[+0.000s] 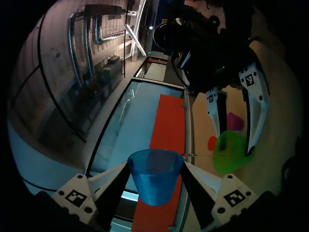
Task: Pour water
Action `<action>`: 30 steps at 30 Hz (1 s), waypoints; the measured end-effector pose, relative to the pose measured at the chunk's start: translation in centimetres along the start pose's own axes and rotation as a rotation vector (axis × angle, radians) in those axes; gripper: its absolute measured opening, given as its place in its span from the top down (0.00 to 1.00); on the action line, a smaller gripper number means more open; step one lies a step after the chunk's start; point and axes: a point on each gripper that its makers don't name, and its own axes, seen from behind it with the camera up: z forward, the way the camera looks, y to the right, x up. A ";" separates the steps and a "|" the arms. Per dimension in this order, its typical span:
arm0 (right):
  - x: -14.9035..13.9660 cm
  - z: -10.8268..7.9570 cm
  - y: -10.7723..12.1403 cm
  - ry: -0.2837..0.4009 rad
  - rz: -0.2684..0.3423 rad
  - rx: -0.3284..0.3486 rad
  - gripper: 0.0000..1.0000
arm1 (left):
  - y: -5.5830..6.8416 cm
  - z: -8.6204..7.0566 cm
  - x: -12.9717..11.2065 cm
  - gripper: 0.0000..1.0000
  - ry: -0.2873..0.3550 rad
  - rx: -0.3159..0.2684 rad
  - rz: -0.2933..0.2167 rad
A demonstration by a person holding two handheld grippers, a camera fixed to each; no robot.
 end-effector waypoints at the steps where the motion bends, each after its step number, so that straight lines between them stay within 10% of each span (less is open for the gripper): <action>1: 0.0 0.0 0.0 0.001 0.000 0.000 0.12 | 0.1 0.0 0.0 0.13 0.000 0.000 0.002; 30: 0.0 -0.2 0.2 0.010 0.005 -0.004 0.13 | -0.1 0.3 0.3 0.13 -0.003 0.007 0.127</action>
